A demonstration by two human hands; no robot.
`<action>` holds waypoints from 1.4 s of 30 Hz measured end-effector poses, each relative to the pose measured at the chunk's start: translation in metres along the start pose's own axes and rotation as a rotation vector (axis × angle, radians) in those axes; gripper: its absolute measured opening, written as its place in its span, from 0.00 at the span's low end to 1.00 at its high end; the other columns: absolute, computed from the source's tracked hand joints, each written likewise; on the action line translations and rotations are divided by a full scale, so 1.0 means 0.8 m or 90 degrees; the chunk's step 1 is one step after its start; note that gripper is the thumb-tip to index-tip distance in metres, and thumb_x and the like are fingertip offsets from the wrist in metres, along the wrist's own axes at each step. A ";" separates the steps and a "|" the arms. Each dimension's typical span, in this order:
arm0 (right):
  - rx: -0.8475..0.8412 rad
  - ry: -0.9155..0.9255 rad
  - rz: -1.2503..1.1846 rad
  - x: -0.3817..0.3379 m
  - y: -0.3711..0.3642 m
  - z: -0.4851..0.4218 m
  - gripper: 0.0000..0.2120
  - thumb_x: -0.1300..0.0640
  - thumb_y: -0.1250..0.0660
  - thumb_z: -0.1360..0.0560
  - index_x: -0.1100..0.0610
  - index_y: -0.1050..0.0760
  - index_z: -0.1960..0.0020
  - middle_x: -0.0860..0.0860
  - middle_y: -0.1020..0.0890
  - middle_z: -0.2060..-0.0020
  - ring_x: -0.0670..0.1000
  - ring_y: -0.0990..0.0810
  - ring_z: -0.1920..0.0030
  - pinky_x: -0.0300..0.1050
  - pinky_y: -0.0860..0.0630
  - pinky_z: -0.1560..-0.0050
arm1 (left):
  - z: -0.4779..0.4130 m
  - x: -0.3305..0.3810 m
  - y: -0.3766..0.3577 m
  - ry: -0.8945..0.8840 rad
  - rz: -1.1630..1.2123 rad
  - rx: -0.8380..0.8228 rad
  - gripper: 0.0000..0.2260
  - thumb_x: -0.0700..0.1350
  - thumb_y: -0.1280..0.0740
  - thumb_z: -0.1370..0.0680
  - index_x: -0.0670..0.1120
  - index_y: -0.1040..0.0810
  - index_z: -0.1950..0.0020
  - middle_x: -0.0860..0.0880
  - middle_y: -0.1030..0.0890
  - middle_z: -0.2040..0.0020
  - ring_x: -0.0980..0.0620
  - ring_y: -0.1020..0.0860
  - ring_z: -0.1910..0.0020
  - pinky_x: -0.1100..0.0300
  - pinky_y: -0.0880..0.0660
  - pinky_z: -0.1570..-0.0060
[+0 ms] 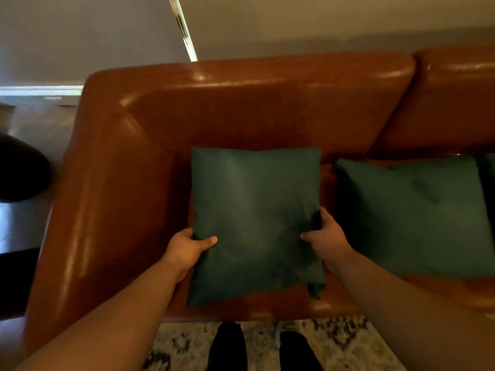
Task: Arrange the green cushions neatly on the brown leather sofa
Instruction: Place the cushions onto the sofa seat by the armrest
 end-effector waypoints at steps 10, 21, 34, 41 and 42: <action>-0.058 0.029 0.303 0.015 -0.037 -0.018 0.47 0.60 0.29 0.20 0.45 0.57 0.14 0.51 0.28 0.22 0.57 0.23 0.28 0.50 0.26 0.28 | -0.044 -0.056 0.004 -0.068 -0.280 0.044 0.31 0.37 0.26 0.21 0.48 0.31 0.20 0.52 0.21 0.29 0.49 0.23 0.30 0.52 0.27 0.28; -0.087 0.023 0.316 0.009 -0.051 0.003 0.49 0.53 0.25 0.22 0.49 0.54 0.13 0.51 0.37 0.17 0.55 0.31 0.21 0.50 0.32 0.22 | 0.008 -0.027 -0.015 -0.004 0.025 -0.056 0.36 0.27 0.30 0.22 0.45 0.36 0.17 0.50 0.26 0.28 0.52 0.25 0.32 0.58 0.28 0.34; -0.008 0.044 0.173 -0.075 -0.009 0.110 0.23 0.57 0.27 0.20 0.57 0.25 0.27 0.54 0.18 0.34 0.52 0.19 0.35 0.46 0.25 0.32 | 0.086 0.099 -0.029 -0.174 -0.132 -0.136 0.17 0.31 0.30 0.20 0.37 0.22 0.31 0.40 0.19 0.33 0.41 0.22 0.29 0.57 0.28 0.32; 0.102 0.133 0.024 -0.147 0.065 0.207 0.14 0.58 0.27 0.20 0.55 0.20 0.34 0.50 0.15 0.45 0.47 0.17 0.50 0.38 0.24 0.50 | 0.152 0.210 -0.055 -0.270 -0.184 -0.199 0.15 0.33 0.31 0.18 0.36 0.22 0.32 0.41 0.19 0.35 0.48 0.21 0.37 0.69 0.23 0.43; 0.123 0.139 0.007 -0.151 0.078 0.222 0.13 0.58 0.27 0.20 0.55 0.20 0.35 0.49 0.15 0.47 0.47 0.17 0.53 0.36 0.24 0.53 | 0.162 0.224 -0.059 -0.280 -0.188 -0.202 0.14 0.33 0.31 0.18 0.37 0.22 0.32 0.41 0.18 0.35 0.47 0.20 0.36 0.63 0.23 0.38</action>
Point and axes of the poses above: each hand's wrist, its own z-axis away from the middle knuckle, its own y-axis out of the back of the hand, x = y × z, the point moved 10 cm from there along -z, towards the middle knuckle
